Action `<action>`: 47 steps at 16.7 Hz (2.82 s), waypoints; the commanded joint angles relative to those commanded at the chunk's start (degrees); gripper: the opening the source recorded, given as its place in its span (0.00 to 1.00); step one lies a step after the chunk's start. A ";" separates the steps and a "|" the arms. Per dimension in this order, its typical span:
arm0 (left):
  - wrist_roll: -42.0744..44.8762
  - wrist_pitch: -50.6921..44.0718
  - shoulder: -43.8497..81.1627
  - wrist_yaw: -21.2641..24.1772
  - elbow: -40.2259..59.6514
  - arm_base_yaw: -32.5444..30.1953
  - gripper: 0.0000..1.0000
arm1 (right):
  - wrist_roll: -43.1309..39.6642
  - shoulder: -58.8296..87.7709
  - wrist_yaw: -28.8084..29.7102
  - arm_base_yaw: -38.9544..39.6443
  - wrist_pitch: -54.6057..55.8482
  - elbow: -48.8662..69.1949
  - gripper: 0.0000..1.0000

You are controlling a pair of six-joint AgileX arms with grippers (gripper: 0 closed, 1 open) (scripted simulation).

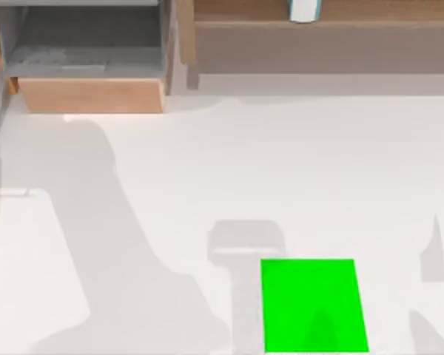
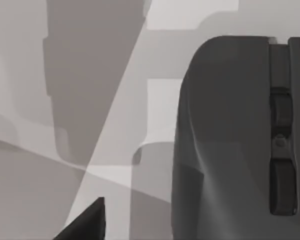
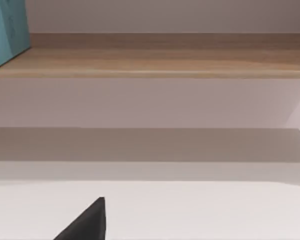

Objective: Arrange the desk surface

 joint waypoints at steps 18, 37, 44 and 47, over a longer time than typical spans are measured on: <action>-0.50 4.98 0.28 -0.07 -4.64 -0.58 0.70 | 0.00 0.00 0.00 0.00 0.00 0.00 1.00; -0.41 4.97 0.11 -0.09 -4.61 -0.48 0.00 | 0.00 0.00 0.00 0.00 0.00 0.00 1.00; -5.76 2.02 -10.63 -3.02 -4.43 -1.90 0.00 | 0.00 0.00 0.00 0.00 0.00 0.00 1.00; -10.55 0.39 -17.54 -4.75 -6.18 -6.24 0.00 | 0.00 0.00 0.00 0.00 0.00 0.00 1.00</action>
